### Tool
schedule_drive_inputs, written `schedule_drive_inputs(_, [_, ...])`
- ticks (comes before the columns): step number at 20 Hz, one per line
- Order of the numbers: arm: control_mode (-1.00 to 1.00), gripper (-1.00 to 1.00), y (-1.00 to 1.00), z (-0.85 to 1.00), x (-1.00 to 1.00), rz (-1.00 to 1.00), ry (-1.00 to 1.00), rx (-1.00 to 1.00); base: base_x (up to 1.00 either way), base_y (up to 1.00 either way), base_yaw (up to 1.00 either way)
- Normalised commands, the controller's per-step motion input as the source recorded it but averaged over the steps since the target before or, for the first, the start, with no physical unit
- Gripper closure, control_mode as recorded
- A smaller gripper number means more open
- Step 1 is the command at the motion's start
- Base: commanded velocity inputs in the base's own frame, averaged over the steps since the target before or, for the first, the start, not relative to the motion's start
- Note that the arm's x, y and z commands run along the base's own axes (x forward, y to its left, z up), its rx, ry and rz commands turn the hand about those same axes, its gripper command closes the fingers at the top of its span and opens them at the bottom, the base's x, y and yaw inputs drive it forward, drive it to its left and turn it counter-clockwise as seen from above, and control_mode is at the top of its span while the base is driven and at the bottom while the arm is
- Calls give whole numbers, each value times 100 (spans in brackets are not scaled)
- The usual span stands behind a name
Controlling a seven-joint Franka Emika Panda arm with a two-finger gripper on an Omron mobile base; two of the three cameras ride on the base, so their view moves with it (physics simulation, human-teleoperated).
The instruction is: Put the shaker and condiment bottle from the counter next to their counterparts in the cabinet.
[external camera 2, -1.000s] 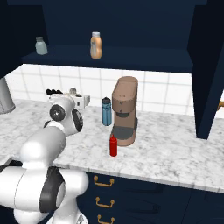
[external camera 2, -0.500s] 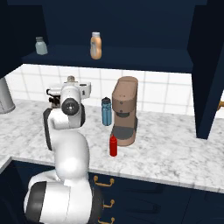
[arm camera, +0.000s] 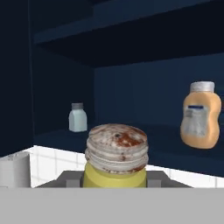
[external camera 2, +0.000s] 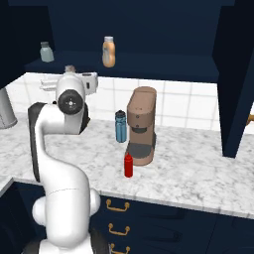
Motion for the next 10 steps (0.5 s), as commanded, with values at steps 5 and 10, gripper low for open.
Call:
schedule_drive_inputs(5, [-100, 100, 42, 68, -14, 0, 1, -5, 0, 0, 0])
schedule_drive_inputs(10, [-100, 100, 14, -7, 34, 0, 7, -8, 0, 0, 0])
